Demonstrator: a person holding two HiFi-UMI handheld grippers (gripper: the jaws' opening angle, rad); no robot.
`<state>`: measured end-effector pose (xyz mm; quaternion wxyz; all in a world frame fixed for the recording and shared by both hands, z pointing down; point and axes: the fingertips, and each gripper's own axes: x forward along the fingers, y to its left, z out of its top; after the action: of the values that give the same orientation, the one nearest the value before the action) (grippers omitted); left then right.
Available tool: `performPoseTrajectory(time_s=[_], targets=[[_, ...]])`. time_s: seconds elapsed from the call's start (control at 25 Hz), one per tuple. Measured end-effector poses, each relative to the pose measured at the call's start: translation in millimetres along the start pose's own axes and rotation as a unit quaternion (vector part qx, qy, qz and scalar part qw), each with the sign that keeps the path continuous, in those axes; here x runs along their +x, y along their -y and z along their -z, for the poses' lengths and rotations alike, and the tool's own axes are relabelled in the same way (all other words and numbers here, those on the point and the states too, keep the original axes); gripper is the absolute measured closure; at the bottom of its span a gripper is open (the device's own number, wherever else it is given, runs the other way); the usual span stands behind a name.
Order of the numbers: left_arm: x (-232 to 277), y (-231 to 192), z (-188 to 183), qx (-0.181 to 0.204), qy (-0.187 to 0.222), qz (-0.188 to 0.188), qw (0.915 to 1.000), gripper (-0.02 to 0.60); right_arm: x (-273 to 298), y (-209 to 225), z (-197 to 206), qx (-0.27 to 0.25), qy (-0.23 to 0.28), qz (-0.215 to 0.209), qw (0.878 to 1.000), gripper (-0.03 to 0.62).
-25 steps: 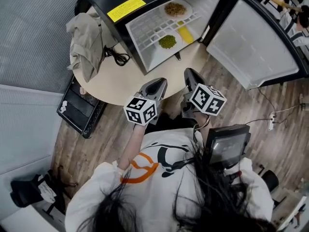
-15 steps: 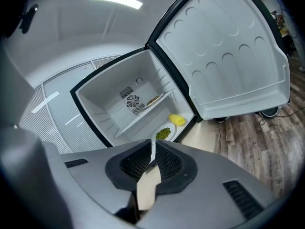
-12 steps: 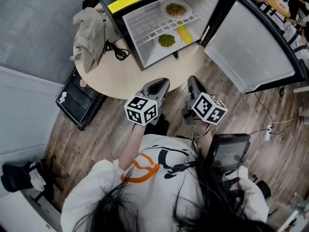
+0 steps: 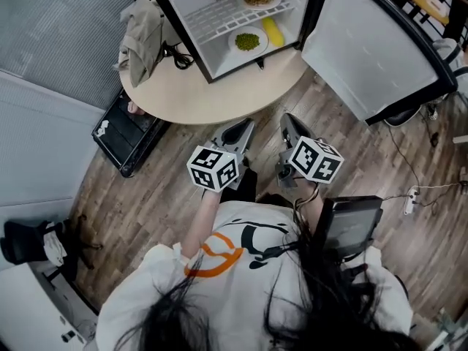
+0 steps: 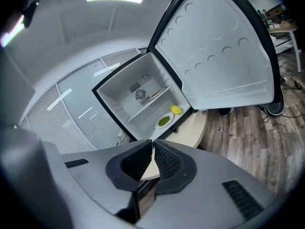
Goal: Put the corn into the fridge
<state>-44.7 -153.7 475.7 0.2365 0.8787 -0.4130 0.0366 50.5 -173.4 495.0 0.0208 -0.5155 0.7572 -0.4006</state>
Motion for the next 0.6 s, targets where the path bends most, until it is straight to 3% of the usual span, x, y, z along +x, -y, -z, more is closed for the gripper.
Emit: performPoseTrajectory(time_s=[0.6], targets=[[-51.4,61.1,37.4,0.011,0.021,-0.022,0.9995,0.549,-71.2,-9.4,40.5,-0.045,-0.012,-0.035,0.998,0.568]])
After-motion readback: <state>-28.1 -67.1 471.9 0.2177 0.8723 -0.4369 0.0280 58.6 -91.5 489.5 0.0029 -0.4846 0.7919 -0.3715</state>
